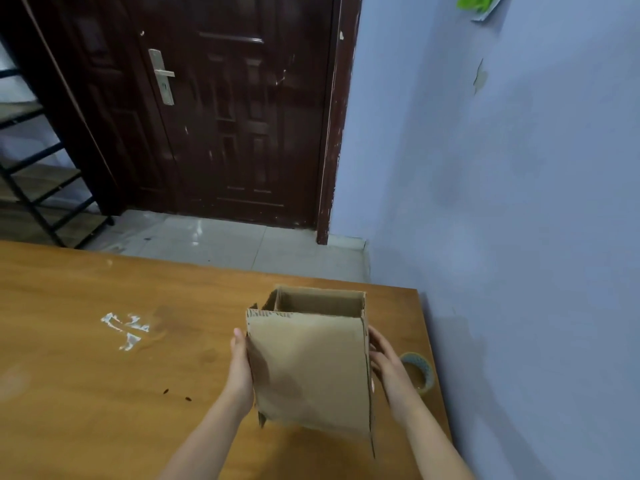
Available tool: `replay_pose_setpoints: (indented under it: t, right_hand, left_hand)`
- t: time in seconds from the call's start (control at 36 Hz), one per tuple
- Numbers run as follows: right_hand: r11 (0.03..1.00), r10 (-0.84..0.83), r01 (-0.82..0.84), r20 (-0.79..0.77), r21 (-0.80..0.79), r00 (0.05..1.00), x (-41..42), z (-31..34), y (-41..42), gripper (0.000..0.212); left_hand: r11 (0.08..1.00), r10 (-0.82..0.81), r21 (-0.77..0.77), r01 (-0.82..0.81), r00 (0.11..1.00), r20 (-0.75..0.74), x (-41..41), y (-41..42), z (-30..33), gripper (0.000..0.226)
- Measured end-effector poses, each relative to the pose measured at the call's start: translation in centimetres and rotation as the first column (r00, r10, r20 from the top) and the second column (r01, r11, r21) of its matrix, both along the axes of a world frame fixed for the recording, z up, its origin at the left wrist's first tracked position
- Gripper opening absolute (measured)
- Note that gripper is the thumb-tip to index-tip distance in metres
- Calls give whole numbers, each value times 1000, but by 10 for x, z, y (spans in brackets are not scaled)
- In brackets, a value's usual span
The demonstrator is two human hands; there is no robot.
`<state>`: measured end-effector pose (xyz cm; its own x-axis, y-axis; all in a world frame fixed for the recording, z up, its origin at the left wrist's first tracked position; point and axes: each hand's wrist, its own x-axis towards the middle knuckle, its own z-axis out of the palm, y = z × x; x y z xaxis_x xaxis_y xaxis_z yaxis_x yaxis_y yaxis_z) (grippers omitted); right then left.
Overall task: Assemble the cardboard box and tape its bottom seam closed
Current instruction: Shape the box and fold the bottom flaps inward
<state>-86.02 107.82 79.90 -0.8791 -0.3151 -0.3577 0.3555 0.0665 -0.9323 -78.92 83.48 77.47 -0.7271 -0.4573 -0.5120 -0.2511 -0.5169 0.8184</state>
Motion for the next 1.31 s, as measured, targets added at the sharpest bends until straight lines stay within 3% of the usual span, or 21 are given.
replay_pose_setpoints:
  t: [0.06, 0.17, 0.28, 0.44, 0.61, 0.72, 0.86, 0.97, 1.19, 1.31]
  right_hand:
    - [1000, 10, -10, -16, -12, 1000, 0, 2, -4, 41]
    - [1000, 13, -13, 11, -13, 1000, 7, -4, -7, 43]
    - [999, -41, 41, 77, 7, 996, 17, -14, -6, 45]
    - [991, -131, 131, 95, 4, 987, 17, -16, -3, 37]
    - [986, -156, 157, 15, -54, 988, 8, -6, 6, 37]
    - [999, -30, 30, 10, -21, 1000, 11, -1, 5, 42]
    - [999, 34, -33, 47, -25, 998, 11, 4, 0, 56]
    - [991, 106, -109, 31, 79, 994, 11, 3, -7, 69]
    - [974, 112, -116, 30, 196, 993, 7, 2, -15, 90]
    - [974, 75, -82, 43, 212, 996, 4, 0, -17, 81]
  left_hand:
    - [999, 33, -18, -34, 998, -46, 2, -1, 4, 81]
    - [995, 93, -35, -97, 990, -108, 16, -1, 7, 57]
    - [995, 86, -46, -89, 995, -58, 32, -1, -4, 47]
    - [974, 9, -225, -17, 999, -33, 35, -8, -2, 23]
    - [934, -33, -357, 3, 996, -78, 26, -12, 11, 18]
    - [896, -212, -419, 146, 970, -116, 28, -6, 17, 15]
    - [865, -299, -450, 223, 949, -103, 26, -9, 20, 22]
    - [841, -365, -467, 275, 924, -113, 28, -12, 19, 27]
    - [875, -373, -375, 306, 920, -118, 35, -12, 20, 27]
    - [837, -407, -423, 346, 911, -59, 34, -21, 21, 35]
